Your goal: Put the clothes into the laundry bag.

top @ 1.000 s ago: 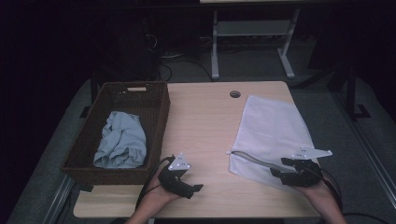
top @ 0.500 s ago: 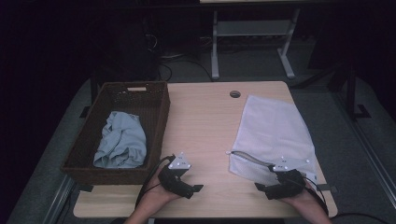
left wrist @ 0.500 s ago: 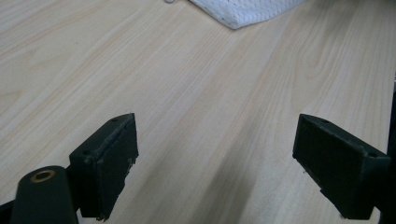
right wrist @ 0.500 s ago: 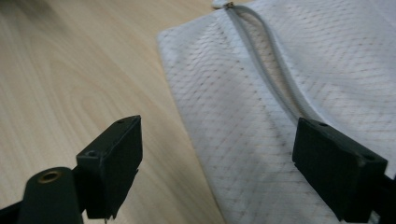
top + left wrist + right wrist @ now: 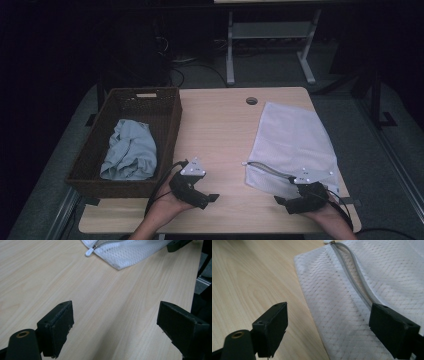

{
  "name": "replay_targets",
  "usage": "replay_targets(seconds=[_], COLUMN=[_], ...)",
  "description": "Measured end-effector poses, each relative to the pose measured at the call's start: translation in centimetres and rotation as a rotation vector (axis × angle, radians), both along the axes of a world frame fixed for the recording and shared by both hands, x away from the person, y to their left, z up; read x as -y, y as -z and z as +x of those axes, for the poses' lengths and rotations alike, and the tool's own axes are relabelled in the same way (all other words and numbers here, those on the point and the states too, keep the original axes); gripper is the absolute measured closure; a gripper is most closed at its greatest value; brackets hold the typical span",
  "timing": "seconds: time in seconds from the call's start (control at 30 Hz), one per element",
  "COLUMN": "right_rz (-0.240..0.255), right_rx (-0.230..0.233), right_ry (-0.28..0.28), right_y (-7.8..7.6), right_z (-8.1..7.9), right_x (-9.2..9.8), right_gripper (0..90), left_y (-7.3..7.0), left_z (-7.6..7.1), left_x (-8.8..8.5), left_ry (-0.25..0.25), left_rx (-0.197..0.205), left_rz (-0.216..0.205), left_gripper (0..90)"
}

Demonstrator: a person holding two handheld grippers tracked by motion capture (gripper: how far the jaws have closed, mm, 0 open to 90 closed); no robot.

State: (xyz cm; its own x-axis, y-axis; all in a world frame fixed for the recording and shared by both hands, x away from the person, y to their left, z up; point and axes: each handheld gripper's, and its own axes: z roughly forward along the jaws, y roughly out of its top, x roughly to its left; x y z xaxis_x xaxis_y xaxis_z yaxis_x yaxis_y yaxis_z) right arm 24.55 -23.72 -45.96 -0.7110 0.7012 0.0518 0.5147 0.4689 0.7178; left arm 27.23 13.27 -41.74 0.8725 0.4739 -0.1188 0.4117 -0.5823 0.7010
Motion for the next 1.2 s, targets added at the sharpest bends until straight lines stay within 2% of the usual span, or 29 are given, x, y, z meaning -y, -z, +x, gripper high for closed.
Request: replay_targets(seconds=[0.23,0.6,0.97,1.2], right_rz=[0.009,0.017,0.026,0.024], right_rx=[0.005,0.015,0.024,0.025], right_ry=[0.01,0.003,-0.003,-0.007], right_y=[0.0,0.0,-0.1,-0.1], right_z=[0.1,0.2,1.1,1.1], right_x=[0.3,0.5,0.5,0.5], right_gripper=[14.7,14.4,14.4,14.3], left_y=[-1.8,-4.5,-7.5,-8.8], left_z=[0.5,1.6,3.7,5.0], left_x=[0.1,0.1,-2.1,-3.7], left_ry=[0.008,0.014,-0.032,-0.071], left_rx=[0.012,0.042,0.066,0.076], left_rz=[-0.007,0.012,0.047,0.075], left_gripper=[13.4,13.4,13.4,13.4])
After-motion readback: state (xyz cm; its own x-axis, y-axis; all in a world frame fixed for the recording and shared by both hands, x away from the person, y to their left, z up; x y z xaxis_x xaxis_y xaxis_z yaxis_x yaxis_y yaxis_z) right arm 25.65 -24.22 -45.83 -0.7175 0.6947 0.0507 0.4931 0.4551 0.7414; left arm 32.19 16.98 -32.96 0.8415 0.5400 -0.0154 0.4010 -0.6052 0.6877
